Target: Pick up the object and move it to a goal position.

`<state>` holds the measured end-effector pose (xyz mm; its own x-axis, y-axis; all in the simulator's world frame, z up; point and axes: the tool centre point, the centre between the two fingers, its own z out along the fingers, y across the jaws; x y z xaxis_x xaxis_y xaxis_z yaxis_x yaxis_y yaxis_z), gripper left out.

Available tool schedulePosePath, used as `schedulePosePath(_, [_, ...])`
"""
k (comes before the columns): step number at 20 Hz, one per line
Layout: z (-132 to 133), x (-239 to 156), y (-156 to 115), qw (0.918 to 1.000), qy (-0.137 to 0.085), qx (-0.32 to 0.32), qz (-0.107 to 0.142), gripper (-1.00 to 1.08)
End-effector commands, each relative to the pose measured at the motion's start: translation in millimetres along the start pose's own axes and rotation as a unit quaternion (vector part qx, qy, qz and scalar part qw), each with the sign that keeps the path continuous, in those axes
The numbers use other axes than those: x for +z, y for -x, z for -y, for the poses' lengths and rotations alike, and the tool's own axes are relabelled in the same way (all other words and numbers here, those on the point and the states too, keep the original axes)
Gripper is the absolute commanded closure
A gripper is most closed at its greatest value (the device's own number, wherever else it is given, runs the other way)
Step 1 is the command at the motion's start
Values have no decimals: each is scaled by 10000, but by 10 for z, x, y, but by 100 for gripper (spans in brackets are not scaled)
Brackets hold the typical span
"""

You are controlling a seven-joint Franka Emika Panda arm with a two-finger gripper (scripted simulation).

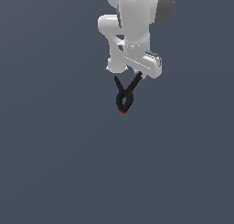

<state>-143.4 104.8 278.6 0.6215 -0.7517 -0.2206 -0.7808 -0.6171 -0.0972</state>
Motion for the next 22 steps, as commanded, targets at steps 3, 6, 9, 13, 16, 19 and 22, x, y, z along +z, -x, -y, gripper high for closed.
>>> schedulePosePath(3, [15, -462, 43, 10000, -8, -3, -10, 108])
schedulePosePath(6, [27, -762, 70, 10000, -10, -5, -8, 108])
schedulePosePath(9, [43, -1053, 95, 10000, -12, -7, -6, 108])
schedulePosePath(13, [64, -1375, 120, 10000, -16, -10, -1, 108])
schedulePosePath(16, [80, -1564, 132, 10000, -20, -13, 4, 108])
schedulePosePath(19, [95, -1706, 141, 10000, -21, -14, 6, 108])
schedulePosePath(22, [107, -1803, 145, 10000, -25, -17, 11, 108])
